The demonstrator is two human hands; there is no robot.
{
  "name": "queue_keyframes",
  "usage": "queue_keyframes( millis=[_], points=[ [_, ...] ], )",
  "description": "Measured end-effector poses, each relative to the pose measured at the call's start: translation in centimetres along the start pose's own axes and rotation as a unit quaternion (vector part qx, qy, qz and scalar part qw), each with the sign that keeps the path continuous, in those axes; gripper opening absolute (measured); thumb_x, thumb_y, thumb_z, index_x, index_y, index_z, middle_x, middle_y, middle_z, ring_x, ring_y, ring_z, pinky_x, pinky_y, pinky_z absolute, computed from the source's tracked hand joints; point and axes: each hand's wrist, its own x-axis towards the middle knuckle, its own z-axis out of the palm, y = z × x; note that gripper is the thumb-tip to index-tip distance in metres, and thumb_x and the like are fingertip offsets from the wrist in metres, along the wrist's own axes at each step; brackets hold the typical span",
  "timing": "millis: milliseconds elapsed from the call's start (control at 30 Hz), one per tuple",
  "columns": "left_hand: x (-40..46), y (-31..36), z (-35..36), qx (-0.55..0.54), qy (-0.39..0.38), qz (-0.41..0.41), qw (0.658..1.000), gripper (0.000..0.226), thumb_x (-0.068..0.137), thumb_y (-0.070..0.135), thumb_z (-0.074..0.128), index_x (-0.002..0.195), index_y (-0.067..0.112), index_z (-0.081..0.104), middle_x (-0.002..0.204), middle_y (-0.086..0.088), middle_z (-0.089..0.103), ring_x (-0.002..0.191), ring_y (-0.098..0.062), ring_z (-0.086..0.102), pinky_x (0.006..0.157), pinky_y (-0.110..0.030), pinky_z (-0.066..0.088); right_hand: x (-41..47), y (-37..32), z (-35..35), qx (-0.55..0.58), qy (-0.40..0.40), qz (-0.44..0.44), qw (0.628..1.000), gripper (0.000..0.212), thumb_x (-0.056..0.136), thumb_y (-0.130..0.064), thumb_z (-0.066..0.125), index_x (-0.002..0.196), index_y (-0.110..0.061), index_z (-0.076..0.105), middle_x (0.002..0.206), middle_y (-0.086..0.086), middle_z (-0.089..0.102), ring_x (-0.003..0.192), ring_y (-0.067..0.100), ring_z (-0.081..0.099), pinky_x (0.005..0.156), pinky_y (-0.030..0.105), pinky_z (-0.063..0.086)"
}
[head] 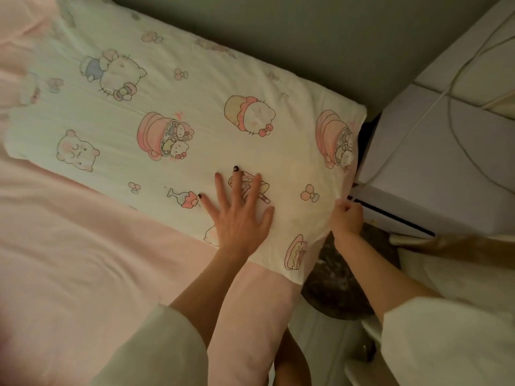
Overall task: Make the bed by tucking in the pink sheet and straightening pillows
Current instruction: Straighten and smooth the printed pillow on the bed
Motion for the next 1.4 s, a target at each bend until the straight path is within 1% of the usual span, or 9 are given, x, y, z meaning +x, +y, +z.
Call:
queue_keyframes(
  millis=[167,300,367,467,733,933,1133,1300,1400],
  points=[
    [1.6,-0.1,-1.7,-0.021,0.03,0.03,0.999,0.062,0.087,0.055,0.036,0.143,0.03,0.031,0.155,-0.007,0.023,0.144,-0.038,0.006,0.106,-0.069,0.001,-0.5,-2.9,0.6,-0.122,0.073,-0.206,0.968,0.029,0.093,-0.014,0.045,0.121,-0.007,0.05,0.127,0.013,0.048,0.113,0.026,0.051,0.092,0.038,0.047],
    [5.4,0.5,-2.7,-0.018,0.07,0.028,0.997,0.054,0.094,0.039,0.028,0.146,0.025,0.027,0.154,-0.01,0.025,0.144,-0.037,0.01,0.107,-0.07,0.005,-1.2,-7.3,3.2,-0.234,0.005,-0.465,0.854,0.044,0.092,-0.021,0.038,0.136,-0.02,0.044,0.144,0.007,0.041,0.135,0.024,0.034,0.112,0.056,0.023],
    [7.2,0.3,-2.5,-0.021,0.076,0.008,0.997,0.055,0.095,0.036,0.024,0.147,0.022,0.024,0.155,-0.01,0.025,0.145,-0.035,0.01,0.108,-0.068,0.004,-0.8,-8.8,5.2,-0.342,-0.058,-0.496,0.796,0.05,0.096,-0.03,0.031,0.146,-0.032,0.026,0.158,0.001,0.017,0.146,0.025,0.009,0.115,0.06,0.001],
    [7.6,-0.3,-0.6,0.006,0.064,0.001,0.998,0.059,0.095,0.043,0.022,0.15,0.024,0.014,0.158,-0.006,0.015,0.146,-0.029,0.004,0.111,-0.063,-0.001,1.5,-7.6,7.0,-0.45,-0.108,-0.459,0.758,0.052,0.097,-0.047,0.018,0.146,-0.045,0.0,0.159,-0.008,-0.01,0.146,0.022,-0.014,0.112,0.064,-0.008],
    [4.5,-0.3,1.8,-0.007,0.076,0.009,0.997,0.065,0.091,0.054,0.029,0.149,0.028,0.017,0.158,-0.009,0.015,0.145,-0.033,0.008,0.112,-0.064,0.005,2.2,-4.5,6.2,-0.369,-0.101,-0.392,0.837,0.056,0.097,-0.052,0.016,0.146,-0.042,-0.01,0.157,-0.004,-0.02,0.144,0.02,-0.022,0.111,0.066,-0.005],
    [-2.7,-0.2,4.6,0.006,0.041,0.045,0.998,0.069,0.09,0.062,0.026,0.149,0.027,0.017,0.156,-0.013,0.016,0.143,-0.039,0.01,0.108,-0.069,0.006,-1.0,4.0,3.1,-0.316,-0.149,-0.396,0.849,0.069,0.09,-0.058,0.025,0.147,-0.039,-0.01,0.158,0.001,-0.019,0.145,0.024,-0.017,0.119,0.052,0.007],
    [-4.1,-0.5,5.2,0.035,-0.05,0.036,0.997,0.073,0.089,0.067,0.021,0.146,0.033,-0.01,0.159,-0.01,0.0,0.144,-0.035,-0.007,0.107,-0.07,0.002,-2.2,6.7,2.9,-0.227,-0.195,-0.329,0.896,0.073,0.094,-0.047,0.042,0.144,-0.042,-0.011,0.157,-0.002,-0.021,0.147,0.025,-0.007,0.117,0.051,0.022],
    [-4.1,-0.7,2.7,-0.008,-0.104,0.046,0.993,0.071,0.091,0.062,0.024,0.146,0.036,-0.014,0.157,-0.002,-0.021,0.141,-0.029,-0.026,0.111,-0.063,-0.01,-3.4,5.7,2.4,-0.304,-0.178,-0.313,0.882,0.071,0.096,-0.048,0.035,0.147,-0.037,-0.014,0.157,0.003,-0.019,0.146,0.034,0.001,0.113,0.054,0.026],
    [-7.2,-2.0,2.2,-0.026,-0.095,0.049,0.994,0.066,0.096,0.046,0.033,0.149,0.034,-0.006,0.158,-0.002,-0.014,0.143,-0.027,-0.021,0.115,-0.057,-0.004,-5.4,6.5,1.7,-0.482,-0.112,-0.318,0.808,0.068,0.097,-0.05,0.023,0.146,-0.029,-0.02,0.158,0.009,-0.016,0.145,0.04,-0.005,0.116,0.059,0.006]
  ],
)
